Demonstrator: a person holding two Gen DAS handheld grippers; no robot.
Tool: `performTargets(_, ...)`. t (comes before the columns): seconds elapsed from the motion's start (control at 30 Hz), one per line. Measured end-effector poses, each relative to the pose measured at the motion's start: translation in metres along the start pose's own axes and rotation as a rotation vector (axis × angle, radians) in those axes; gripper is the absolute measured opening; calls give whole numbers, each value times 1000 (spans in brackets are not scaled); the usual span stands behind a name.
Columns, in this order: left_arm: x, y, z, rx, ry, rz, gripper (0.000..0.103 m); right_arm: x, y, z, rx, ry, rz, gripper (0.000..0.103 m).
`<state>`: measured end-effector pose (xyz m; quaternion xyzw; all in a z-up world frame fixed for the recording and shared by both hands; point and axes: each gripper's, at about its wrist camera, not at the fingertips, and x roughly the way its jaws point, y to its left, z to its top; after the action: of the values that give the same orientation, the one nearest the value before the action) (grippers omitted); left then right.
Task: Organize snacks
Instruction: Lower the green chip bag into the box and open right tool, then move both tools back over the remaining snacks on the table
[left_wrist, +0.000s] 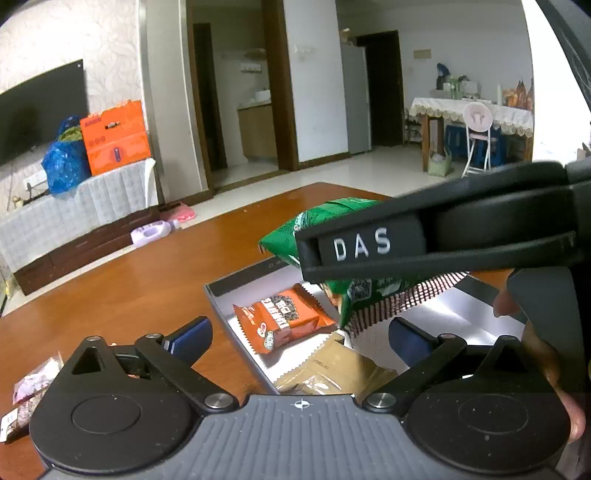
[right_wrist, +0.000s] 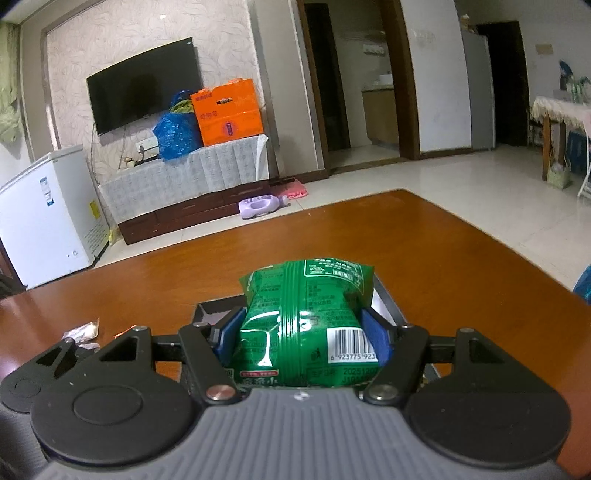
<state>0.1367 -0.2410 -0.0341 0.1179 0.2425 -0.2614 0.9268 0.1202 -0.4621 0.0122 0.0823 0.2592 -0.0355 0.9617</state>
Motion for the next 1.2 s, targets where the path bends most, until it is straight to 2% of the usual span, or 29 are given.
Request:
performTargets(0.23,-13,0,0,26,-1,-10,103,-5,3,2,-3,26,-24,71)
performTargets(0.4,-24,5,-1,28,-9,-9,103,-15,8,5,-23,-4,-54,73)
performTargets(0.6,-36,25,3,-61,-1,-37,103,-30,15,8,-26,-43,-70,73)
performTargets(0.87,-47,54,4,-141,17,23,103,-45,28,7,-53,-50,-60,73)
performTargets(1.2,-62,85,3,-168,32,109,103,-57,54,-4,-125,-39,-37,73)
